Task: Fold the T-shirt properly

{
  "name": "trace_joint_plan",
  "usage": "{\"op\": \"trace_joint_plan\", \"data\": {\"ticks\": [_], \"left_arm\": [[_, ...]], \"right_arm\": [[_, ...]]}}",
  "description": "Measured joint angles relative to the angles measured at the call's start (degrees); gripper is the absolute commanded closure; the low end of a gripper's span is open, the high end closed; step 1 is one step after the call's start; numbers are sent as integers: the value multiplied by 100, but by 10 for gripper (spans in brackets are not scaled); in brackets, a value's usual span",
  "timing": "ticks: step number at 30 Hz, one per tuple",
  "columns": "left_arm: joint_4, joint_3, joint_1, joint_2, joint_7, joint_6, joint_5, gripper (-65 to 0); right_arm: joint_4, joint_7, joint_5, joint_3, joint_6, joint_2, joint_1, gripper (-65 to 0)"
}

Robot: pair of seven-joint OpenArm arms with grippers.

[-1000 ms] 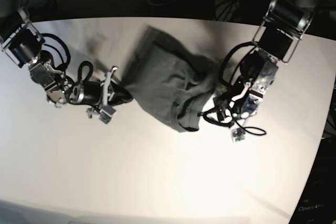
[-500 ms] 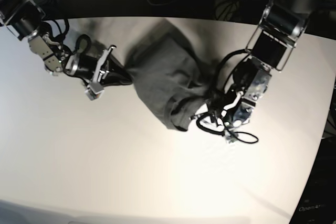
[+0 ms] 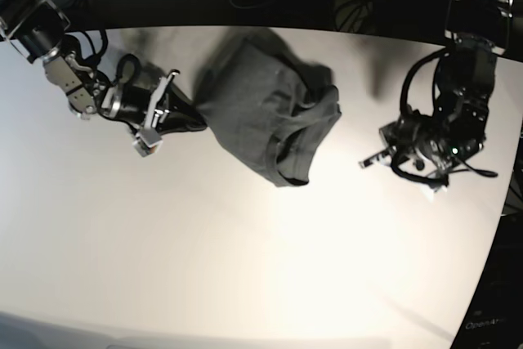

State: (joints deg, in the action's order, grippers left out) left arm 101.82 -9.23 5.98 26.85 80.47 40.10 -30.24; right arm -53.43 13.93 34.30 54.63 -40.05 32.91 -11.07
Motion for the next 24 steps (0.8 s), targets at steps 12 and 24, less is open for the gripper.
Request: {"op": "trace_joint_plan", "data": {"ticks": [12,24], "left_arm": [[-741,-402,-599,-444,-46,2,17,-31],[-1794,-1115,177,-741,-1790,-87,-103,-31]], "right_arm": [[0,-44,9,-4,-2,-107,15,-1],[0,-33,81,-9,17,-201,109,-1]]}}
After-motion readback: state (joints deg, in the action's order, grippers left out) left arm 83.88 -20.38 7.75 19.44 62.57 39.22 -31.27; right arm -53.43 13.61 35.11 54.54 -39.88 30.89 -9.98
